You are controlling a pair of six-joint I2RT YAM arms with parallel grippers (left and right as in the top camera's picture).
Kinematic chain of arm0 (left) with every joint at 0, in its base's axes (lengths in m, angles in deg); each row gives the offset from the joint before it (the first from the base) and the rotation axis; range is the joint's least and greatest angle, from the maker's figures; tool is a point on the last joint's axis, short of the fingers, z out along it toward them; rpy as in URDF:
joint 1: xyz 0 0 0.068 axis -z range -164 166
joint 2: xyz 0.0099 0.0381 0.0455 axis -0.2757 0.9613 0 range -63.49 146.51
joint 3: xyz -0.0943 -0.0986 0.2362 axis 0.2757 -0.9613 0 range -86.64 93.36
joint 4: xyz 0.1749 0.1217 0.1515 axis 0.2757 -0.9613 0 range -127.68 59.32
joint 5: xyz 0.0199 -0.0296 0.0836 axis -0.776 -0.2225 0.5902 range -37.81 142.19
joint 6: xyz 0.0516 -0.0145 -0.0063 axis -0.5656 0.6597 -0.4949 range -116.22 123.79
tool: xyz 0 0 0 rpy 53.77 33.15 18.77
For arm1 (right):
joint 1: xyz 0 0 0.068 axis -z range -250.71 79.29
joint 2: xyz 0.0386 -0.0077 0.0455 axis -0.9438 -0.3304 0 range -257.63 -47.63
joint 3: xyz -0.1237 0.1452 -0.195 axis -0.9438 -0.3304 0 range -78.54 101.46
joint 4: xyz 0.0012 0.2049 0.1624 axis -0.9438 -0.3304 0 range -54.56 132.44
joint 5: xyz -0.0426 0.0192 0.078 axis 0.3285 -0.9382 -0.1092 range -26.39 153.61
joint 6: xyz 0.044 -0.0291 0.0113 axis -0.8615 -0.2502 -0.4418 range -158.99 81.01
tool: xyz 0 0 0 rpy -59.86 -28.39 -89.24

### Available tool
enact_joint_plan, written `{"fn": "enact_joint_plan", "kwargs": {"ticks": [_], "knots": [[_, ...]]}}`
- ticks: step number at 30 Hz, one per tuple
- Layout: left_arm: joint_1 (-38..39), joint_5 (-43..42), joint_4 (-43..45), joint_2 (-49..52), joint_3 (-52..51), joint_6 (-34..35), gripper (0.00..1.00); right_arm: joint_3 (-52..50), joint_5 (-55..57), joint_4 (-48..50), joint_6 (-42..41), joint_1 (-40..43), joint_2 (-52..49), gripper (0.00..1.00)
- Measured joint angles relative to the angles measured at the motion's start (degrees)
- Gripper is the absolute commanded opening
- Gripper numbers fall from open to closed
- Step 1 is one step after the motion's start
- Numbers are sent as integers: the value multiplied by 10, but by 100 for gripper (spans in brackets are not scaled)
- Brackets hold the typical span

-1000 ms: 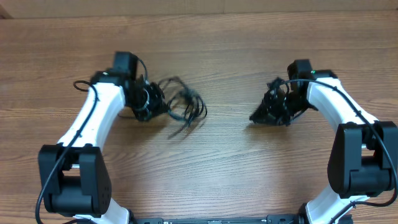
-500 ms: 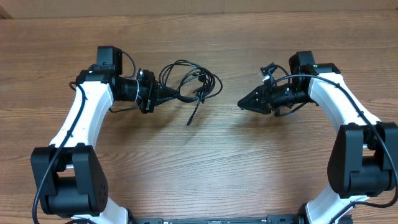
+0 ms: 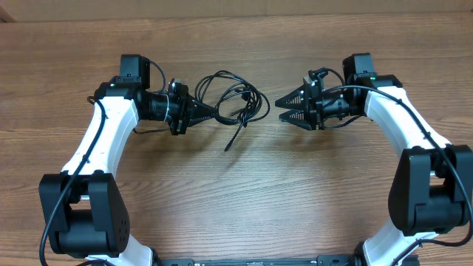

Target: Untangle cables

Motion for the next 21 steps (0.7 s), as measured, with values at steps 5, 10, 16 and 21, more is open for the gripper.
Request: {"fn": "enact_joint_plan", "kwargs": {"ticks": [5,10,16,21], "knots": [[3,0,9,0,0,-30,4,0,3,30,-72,-24,0,43],[8,0,13,0,0,-46,4,0,20,81,-136,-50,0,40],[8,0,8,0,0,-47,4,0,31,141,-195,-68,0,28],[7,-1,-1,0,0,-36,4,0,54,147,-224,-78,0,7]]}}
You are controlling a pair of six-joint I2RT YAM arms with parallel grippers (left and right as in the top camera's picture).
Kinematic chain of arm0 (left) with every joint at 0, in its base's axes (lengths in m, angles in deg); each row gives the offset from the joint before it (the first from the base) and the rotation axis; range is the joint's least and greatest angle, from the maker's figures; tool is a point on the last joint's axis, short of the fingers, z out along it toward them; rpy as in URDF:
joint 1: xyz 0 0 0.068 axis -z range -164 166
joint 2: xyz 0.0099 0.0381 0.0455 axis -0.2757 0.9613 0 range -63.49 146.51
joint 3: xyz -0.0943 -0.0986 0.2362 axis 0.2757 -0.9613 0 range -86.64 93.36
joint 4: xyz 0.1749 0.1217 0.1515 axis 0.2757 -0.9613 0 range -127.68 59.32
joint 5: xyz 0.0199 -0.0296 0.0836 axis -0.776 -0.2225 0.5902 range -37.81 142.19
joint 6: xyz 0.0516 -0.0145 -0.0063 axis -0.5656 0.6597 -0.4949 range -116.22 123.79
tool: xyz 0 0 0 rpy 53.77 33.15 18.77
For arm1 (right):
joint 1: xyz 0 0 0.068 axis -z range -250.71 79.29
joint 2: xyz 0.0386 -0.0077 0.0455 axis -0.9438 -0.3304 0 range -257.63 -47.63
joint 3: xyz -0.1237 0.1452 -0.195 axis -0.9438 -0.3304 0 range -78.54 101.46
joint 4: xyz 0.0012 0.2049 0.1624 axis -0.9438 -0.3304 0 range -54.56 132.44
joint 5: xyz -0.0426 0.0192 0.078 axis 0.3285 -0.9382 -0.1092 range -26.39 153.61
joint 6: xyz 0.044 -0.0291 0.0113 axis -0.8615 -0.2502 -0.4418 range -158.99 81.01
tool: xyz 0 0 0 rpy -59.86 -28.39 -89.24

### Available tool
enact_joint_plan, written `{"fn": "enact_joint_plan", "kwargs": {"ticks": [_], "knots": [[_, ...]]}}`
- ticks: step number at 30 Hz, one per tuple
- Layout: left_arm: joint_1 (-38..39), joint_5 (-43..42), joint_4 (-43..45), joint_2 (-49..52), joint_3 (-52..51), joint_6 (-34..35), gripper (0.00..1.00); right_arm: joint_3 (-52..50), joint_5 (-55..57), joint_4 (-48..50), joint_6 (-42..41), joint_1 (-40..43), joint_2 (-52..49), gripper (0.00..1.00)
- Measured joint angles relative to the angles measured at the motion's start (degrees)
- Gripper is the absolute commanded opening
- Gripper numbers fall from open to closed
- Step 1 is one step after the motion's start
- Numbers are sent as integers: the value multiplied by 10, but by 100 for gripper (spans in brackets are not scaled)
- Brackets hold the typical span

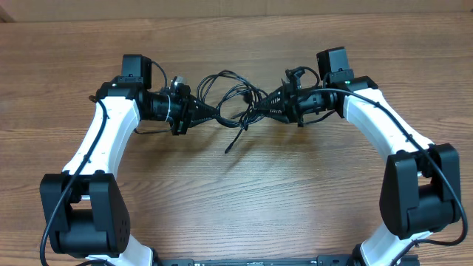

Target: Untangle cables

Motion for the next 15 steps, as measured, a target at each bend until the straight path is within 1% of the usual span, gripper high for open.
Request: {"fn": "enact_joint_plan", "kwargs": {"ticks": [7,15], "knots": [[0,-13,-4,0,0,10,4,0,26,9,-14,-1,0,7],[21,-14,-5,0,0,39,4,0,39,20,-45,-2,0,11]]}}
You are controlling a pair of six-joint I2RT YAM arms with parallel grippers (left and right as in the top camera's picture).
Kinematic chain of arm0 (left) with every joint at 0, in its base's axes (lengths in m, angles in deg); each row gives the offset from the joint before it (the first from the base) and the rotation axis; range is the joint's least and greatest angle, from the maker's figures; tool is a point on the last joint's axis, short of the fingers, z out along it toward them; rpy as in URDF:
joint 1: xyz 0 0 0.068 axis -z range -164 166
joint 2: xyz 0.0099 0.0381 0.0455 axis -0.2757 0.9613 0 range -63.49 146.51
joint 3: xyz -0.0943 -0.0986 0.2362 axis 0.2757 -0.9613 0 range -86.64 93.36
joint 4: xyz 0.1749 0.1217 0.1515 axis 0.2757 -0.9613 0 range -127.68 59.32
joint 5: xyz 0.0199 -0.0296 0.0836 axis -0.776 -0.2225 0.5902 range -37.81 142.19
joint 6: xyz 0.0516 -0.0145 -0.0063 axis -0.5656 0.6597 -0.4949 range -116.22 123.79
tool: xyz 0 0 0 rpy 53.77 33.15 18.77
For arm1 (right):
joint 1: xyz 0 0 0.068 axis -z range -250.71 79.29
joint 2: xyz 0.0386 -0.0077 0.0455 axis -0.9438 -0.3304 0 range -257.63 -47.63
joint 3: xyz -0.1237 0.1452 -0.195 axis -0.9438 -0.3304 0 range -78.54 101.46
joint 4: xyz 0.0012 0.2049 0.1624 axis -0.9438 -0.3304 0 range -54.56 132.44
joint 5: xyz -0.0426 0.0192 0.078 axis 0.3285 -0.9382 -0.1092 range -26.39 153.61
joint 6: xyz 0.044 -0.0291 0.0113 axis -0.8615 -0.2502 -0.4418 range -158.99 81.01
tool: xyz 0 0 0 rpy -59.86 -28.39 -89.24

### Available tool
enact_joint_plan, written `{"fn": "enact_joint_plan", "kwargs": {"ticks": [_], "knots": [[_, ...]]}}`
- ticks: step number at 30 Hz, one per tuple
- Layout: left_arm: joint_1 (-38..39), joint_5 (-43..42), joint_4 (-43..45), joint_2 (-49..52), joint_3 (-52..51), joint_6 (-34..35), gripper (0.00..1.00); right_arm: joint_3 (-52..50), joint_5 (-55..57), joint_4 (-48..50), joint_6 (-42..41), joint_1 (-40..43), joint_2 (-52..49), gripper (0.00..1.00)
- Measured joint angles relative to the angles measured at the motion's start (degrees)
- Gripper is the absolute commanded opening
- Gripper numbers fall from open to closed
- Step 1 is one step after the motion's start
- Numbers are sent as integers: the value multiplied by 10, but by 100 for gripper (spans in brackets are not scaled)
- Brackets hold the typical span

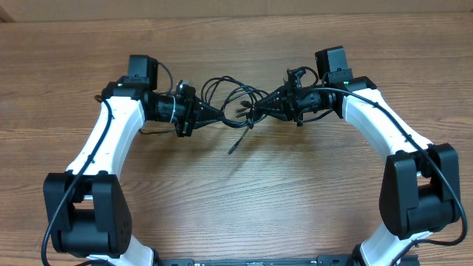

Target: Untangle cables

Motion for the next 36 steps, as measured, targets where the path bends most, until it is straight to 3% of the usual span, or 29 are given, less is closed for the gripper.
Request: {"fn": "enact_joint_plan", "kwargs": {"ticks": [4,5,14,16,18,19,20,24,29,34,36], "knots": [[8,0,19,0,0,8,4,0,1,0,-12,0,0,12],[9,-1,26,0,0,9,4,0,2,0,-17,0,0,4],[9,1,64,0,0,8,8,0,31,-13,-28,0,0,4],[9,6,68,0,0,5,32,1,64,-44,-24,-2,0,4],[12,18,70,0,0,-4,77,2,115,-86,-15,-5,0,4],[12,25,70,0,0,-9,94,2,149,-111,-8,-5,0,4],[13,37,68,0,0,-15,100,2,185,-135,0,-5,0,4],[12,108,44,0,1,-39,99,13,287,-229,39,0,0,4],[12,200,9,0,1,-81,70,151,401,-390,111,21,-3,4],[12,233,-2,0,1,-158,71,280,476,-459,211,9,2,4],[12,239,-3,0,1,-187,78,287,495,-460,247,-16,5,4]]}}
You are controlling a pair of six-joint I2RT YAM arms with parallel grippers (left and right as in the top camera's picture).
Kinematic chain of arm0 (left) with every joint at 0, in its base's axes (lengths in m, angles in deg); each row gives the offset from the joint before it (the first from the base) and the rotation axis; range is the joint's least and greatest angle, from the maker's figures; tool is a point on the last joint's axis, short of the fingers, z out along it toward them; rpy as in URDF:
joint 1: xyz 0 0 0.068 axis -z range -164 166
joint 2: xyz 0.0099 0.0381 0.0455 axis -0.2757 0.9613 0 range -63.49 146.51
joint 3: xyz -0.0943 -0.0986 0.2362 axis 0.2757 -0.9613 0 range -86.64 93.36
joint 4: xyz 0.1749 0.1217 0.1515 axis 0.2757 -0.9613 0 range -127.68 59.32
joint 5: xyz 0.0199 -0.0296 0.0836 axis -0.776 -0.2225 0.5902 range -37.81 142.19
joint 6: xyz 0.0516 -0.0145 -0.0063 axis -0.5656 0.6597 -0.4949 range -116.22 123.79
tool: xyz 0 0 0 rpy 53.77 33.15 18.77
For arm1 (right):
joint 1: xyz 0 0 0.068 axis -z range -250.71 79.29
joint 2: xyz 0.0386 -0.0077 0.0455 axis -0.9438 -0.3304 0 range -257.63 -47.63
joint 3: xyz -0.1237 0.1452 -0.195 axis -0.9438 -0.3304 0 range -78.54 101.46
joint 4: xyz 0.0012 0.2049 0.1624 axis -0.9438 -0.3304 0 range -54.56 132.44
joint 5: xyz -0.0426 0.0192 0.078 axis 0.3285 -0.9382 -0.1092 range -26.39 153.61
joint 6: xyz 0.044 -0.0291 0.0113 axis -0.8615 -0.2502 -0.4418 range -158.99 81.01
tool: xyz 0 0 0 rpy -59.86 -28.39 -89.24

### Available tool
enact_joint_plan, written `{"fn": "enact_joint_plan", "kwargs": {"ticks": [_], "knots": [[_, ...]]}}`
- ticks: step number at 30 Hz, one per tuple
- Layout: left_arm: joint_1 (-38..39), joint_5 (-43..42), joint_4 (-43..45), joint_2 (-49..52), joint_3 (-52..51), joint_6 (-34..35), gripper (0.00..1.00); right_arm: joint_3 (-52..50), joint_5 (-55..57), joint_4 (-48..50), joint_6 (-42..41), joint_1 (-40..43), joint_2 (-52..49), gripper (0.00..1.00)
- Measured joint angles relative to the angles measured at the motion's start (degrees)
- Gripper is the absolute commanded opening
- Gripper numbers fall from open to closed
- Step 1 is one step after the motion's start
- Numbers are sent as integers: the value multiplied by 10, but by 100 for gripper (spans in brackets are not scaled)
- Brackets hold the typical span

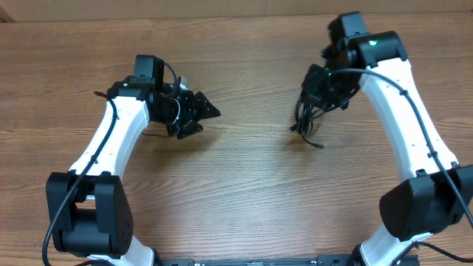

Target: Untangle cables

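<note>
The black cables [304,123] hang as one bunched tangle from my right gripper [315,91], which is shut on the top of the bunch at the right of the overhead view. A loose end [316,145] trails down to the table. My left gripper [210,112] stands at the left, pointing right. Its jaws look spread, nothing is between them, and it is well apart from the cables.
The wooden table [236,192] runs under both arms. Its far edge meets a pale strip [222,7] at the top of the view. The arm bases [251,260] sit at the near edge.
The cable tangle left the middle of the table and now hangs from my right gripper, further right and raised. My left gripper has let go of it and holds nothing.
At first my left gripper was shut on the tangle's left side while my right gripper stood open to its right. Then the right gripper was at the tangle's right side and shut on it. Now the right alone holds the bunch, away to the right.
</note>
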Motion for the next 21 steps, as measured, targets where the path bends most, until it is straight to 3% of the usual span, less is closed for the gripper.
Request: {"fn": "enact_joint_plan", "kwargs": {"ticks": [2,6,9,15,21], "knots": [[0,4,-4,0,0,-25,83,-3,21,9,24,-37,-1,4],[0,9,-16,0,0,-51,71,-21,64,43,49,-115,-7,4],[0,25,-38,0,0,-79,70,-29,101,71,57,-169,-22,4],[0,141,-122,0,0,-103,71,-36,149,124,61,-248,-57,4],[-7,238,-165,0,0,-107,71,-36,254,102,60,-248,-65,4]]}}
